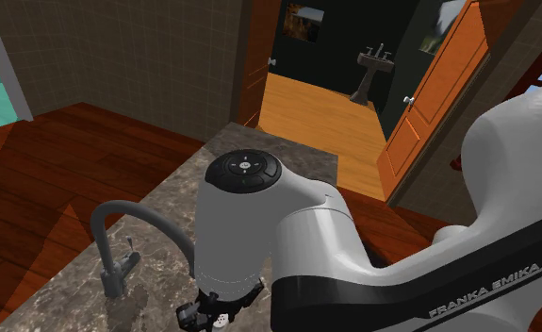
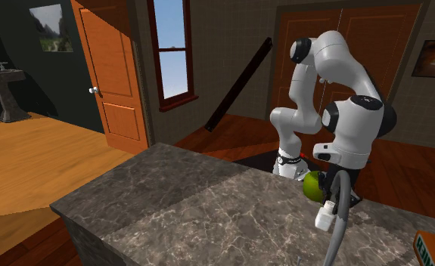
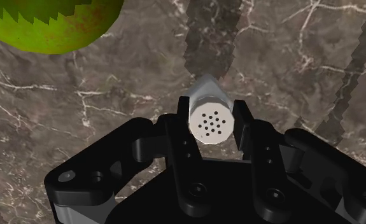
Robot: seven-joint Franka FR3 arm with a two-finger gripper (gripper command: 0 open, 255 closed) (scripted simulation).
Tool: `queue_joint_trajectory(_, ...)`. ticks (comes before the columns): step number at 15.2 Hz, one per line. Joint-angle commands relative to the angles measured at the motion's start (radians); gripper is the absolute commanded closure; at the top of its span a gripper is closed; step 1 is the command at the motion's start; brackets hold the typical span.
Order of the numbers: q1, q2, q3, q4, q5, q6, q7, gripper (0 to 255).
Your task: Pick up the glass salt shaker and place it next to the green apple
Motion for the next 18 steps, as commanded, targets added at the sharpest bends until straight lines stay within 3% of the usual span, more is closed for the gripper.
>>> queue_joint_trajectory(1,0.000,0.000,0.000,0.000,0.000,0.000,0.000,0)
queue_joint_trajectory(6,0.000,0.000,0.000,0.000,0.000,0.000,0.000,0)
queue_joint_trajectory(10,0.006,-0.068,-0.023,0.076,0.027,-0.137,-0.025,0)
queue_joint_trajectory(18,0.006,-0.068,-0.023,0.076,0.027,-0.137,-0.024,0)
